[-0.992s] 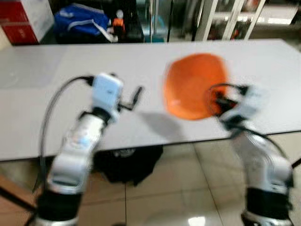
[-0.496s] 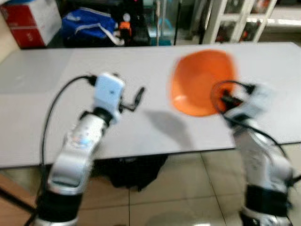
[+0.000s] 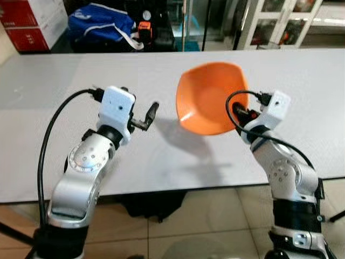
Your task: Setting the table
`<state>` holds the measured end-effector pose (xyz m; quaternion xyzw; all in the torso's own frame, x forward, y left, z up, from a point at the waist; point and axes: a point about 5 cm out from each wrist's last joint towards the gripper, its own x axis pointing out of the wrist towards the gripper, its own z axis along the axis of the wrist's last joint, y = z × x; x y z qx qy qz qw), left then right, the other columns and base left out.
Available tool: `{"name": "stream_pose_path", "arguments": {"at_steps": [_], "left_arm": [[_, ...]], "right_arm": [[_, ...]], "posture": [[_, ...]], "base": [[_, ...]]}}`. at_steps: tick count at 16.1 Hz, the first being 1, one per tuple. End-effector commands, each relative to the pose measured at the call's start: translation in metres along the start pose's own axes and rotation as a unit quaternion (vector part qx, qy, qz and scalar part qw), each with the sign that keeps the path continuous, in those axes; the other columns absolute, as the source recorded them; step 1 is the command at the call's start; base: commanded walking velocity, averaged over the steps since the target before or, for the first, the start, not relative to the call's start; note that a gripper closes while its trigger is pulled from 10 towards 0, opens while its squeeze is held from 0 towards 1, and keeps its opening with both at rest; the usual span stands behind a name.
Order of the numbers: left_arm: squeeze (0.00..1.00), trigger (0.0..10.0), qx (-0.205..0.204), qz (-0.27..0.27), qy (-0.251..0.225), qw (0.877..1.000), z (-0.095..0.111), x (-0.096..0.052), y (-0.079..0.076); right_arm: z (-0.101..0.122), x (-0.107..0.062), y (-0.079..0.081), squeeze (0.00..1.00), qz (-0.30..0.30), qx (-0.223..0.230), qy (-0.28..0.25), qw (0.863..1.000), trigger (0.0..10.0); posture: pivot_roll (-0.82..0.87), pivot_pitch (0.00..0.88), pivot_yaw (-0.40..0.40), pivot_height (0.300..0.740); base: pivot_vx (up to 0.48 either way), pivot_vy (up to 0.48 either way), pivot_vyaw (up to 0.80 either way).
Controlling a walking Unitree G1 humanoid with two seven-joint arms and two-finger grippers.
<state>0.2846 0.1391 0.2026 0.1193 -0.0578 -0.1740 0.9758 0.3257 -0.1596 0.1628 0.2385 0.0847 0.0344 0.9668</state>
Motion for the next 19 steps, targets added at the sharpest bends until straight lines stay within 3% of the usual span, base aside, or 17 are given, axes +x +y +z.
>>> {"name": "stream_pose_path", "arguments": {"at_steps": [1,7,9,11,13,15,19], "left_arm": [[0.00,10.0,0.000,-0.006,0.001,1.000,0.001,-0.002,-0.005],[0.00,10.0,0.009,-0.029,0.014,0.999,-0.002,-0.003,-0.011],[0.00,10.0,0.004,-0.042,0.019,0.999,-0.002,-0.005,-0.013],[0.00,10.0,0.010,-0.095,0.067,0.993,-0.016,-0.011,-0.017],[0.00,10.0,0.007,-0.144,0.085,0.986,-0.020,-0.022,-0.017],[0.00,10.0,0.002,-0.150,0.084,0.985,-0.017,-0.024,-0.015],[0.00,10.0,-0.010,-0.193,0.089,0.977,-0.015,-0.032,-0.022]], "right_arm": [[0.011,0.000,-0.005,0.00,-0.005,0.005,-0.021,1.000,10.0],[0.004,0.009,-0.012,0.00,-0.002,0.046,-0.001,0.999,10.0],[0.002,0.019,-0.017,0.00,0.004,0.110,0.015,0.994,10.0],[-0.003,0.033,-0.023,0.00,-0.004,0.168,0.039,0.985,10.0],[-0.009,0.047,-0.033,0.00,-0.030,0.249,0.063,0.966,10.0],[-0.011,0.053,-0.036,0.00,-0.045,0.281,0.068,0.956,10.0],[-0.011,0.063,-0.032,0.00,-0.060,0.284,0.079,0.954,10.0]], "posture": [[0.06,0.057,-0.038,0.740],[0.06,0.065,-0.026,0.740],[0.05,0.070,-0.025,0.740],[0.06,0.074,-0.030,0.740],[0.07,0.078,-0.032,0.740],[0.08,0.077,-0.040,0.740],[0.10,0.076,-0.049,0.740]], "base": [[0.334,0.000,0.00],[0.261,0.000,0.00],[0.000,0.000,0.00],[0.000,0.000,0.00],[0.000,0.000,0.00],[0.000,0.000,0.00],[0.000,0.000,0.00]]}}
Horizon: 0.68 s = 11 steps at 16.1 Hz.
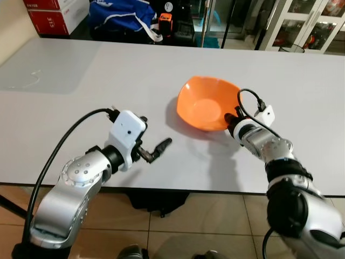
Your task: Setting the table
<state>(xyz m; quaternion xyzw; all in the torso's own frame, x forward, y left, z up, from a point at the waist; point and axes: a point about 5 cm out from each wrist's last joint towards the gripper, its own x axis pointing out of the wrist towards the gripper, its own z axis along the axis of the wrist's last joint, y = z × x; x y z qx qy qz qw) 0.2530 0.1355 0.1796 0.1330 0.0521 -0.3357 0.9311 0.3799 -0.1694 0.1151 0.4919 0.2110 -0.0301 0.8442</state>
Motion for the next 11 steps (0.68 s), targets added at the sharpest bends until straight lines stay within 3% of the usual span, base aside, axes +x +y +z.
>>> {"name": "stream_pose_path", "arguments": {"at_steps": [1,3,7,8,9,11], "left_arm": [[0.00,10.0,0.001,-0.017,0.002,1.000,0.0009,-0.0019,-0.0047],[0.00,10.0,-0.002,-0.034,0.005,0.999,0.0002,-0.0028,-0.0095],[0.00,10.0,0.001,-0.033,0.007,0.999,0.0012,-0.0015,-0.0098],[0.00,10.0,0.000,-0.031,0.008,0.999,0.0012,-0.0017,-0.0097],[0.00,10.0,0.000,-0.030,0.008,1.000,0.0011,-0.0019,-0.0095],[0.00,10.0,0.001,-0.029,0.006,1.000,0.0015,-0.0012,-0.0086]], "right_arm": [[0.0141,-0.0002,0.0102,0.00,0.013,0.001,-0.028,1.000,10.0],[0.0204,0.0011,0.0093,0.00,-0.012,0.010,-0.048,0.999,10.0],[0.0149,0.0040,0.0123,0.00,-0.019,0.037,-0.025,0.999,10.0],[0.0147,0.0043,0.0134,0.69,-0.019,0.046,-0.021,0.999,10.0],[0.0160,0.0042,0.0153,1.00,-0.017,0.052,-0.019,0.998,10.0],[0.0211,0.0034,0.0186,1.00,-0.013,0.060,-0.019,0.998,10.0]], "posture": [[0.10,0.076,-0.049,0.740],[0.10,0.070,-0.053,0.740],[0.10,0.069,-0.056,0.740],[0.10,0.070,-0.059,0.740],[0.10,0.071,-0.059,0.740],[0.10,0.068,-0.055,0.740]], "base": [[0.000,0.000,0.00],[0.000,0.000,0.00],[0.000,0.000,0.00],[0.000,0.000,0.00],[0.000,0.000,0.00],[0.000,0.000,0.00]]}}
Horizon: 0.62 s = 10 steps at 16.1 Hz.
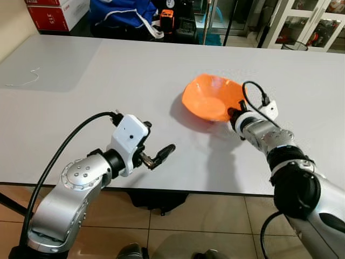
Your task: Setting the table
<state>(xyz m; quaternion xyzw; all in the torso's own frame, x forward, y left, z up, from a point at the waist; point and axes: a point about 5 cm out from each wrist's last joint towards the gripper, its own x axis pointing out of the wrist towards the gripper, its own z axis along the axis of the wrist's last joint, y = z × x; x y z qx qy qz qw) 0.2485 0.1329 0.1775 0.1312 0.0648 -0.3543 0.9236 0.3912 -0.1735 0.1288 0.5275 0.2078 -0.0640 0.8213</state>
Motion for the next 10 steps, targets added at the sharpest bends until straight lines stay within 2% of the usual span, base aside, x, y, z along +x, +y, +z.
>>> {"name": "stream_pose_path", "arguments": {"at_steps": [1,5,10], "left_arm": [[0.00,10.0,0.005,-0.007,-0.003,1.000,0.003,0.001,-0.003],[0.00,10.0,0.006,-0.007,-0.005,1.000,0.004,0.004,-0.002],[0.00,10.0,0.007,-0.015,-0.001,1.000,0.002,0.008,-0.005]], "right_arm": [[0.009,-0.001,0.008,1.00,0.008,0.015,-0.006,1.000,10.0],[0.017,-0.003,0.013,1.00,0.011,0.030,-0.009,0.999,10.0],[0.022,-0.006,0.005,1.00,0.000,0.032,-0.001,0.999,10.0]], "posture": [[0.10,0.068,-0.055,0.740],[0.09,0.060,-0.046,0.740],[0.08,0.039,-0.047,0.740]], "base": [[0.000,0.000,0.00],[0.000,0.000,0.00],[0.000,0.000,0.00]]}}
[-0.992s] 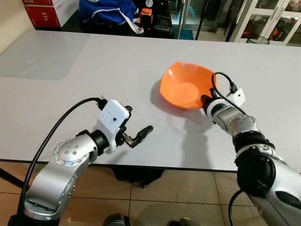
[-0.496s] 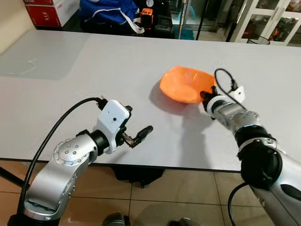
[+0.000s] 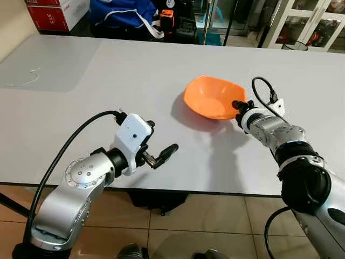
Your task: Setting the table
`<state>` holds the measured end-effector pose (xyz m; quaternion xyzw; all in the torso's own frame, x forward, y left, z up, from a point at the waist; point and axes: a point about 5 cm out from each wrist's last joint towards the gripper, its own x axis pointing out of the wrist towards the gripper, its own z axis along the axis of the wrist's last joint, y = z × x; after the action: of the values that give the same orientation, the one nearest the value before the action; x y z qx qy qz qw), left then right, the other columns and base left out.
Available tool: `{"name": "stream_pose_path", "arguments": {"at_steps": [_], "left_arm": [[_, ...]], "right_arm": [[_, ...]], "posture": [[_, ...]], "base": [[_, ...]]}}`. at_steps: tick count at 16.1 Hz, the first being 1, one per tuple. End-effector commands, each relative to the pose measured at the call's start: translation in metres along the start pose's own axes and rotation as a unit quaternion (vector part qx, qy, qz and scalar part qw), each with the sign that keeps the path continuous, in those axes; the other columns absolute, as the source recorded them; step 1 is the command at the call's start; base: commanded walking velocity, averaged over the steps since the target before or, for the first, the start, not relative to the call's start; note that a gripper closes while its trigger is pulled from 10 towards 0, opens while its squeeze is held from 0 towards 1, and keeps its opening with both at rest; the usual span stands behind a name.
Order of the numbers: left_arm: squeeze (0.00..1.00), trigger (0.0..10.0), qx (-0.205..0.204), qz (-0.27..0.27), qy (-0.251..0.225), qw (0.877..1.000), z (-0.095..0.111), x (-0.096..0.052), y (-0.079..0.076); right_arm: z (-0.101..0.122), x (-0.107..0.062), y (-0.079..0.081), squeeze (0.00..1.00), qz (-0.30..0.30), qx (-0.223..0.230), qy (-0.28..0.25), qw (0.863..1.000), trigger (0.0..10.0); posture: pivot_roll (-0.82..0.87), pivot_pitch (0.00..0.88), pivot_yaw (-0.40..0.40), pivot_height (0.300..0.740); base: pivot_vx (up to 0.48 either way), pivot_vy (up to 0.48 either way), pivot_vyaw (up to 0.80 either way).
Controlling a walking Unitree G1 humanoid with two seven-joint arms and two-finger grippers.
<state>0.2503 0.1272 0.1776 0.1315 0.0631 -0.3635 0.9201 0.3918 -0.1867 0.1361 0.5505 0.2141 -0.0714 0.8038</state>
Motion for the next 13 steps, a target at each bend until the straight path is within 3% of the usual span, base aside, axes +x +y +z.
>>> {"name": "stream_pose_path", "arguments": {"at_steps": [1,4,7,8,9,10,13], "left_arm": [[0.00,10.0,0.006,-0.008,0.004,1.000,-0.001,0.003,-0.003],[0.00,10.0,0.010,0.001,-0.003,1.000,-0.001,0.005,-0.002],[0.00,10.0,0.030,0.039,-0.017,0.999,0.001,0.012,-0.001],[0.00,10.0,0.027,0.075,-0.038,0.996,0.005,0.015,0.003],[0.00,10.0,0.026,0.088,-0.042,0.995,0.006,0.015,0.004],[0.00,10.0,0.020,0.115,-0.050,0.992,0.008,0.019,0.008],[0.00,10.0,0.007,0.138,-0.067,0.988,0.011,0.022,0.011]], "right_arm": [[0.008,-0.002,0.003,0.00,0.004,0.001,-0.006,1.000,10.0],[0.010,-0.007,0.004,0.00,0.039,0.008,0.007,0.999,10.0],[0.012,-0.025,0.008,0.00,0.055,-0.036,0.000,0.998,10.0],[0.011,-0.045,0.010,0.00,0.052,-0.097,-0.017,0.994,10.0],[0.010,-0.053,0.009,0.00,0.049,-0.121,-0.024,0.991,10.0],[0.005,-0.075,0.006,0.00,0.042,-0.167,-0.039,0.984,10.0],[-0.009,-0.109,-0.002,0.00,0.051,-0.200,-0.060,0.977,10.0]], "posture": [[0.08,0.033,-0.046,0.740],[0.08,0.010,-0.039,0.740],[0.06,0.000,-0.026,0.740],[0.05,0.000,-0.015,0.740],[0.05,0.000,-0.014,0.740],[0.04,0.000,-0.002,0.740],[0.02,0.000,0.012,0.740]], "base": [[0.000,0.000,0.00],[0.000,0.000,0.00],[0.000,0.000,0.00],[0.000,0.000,0.00],[0.000,0.000,0.00],[0.000,0.000,0.00],[0.000,0.000,0.00]]}}
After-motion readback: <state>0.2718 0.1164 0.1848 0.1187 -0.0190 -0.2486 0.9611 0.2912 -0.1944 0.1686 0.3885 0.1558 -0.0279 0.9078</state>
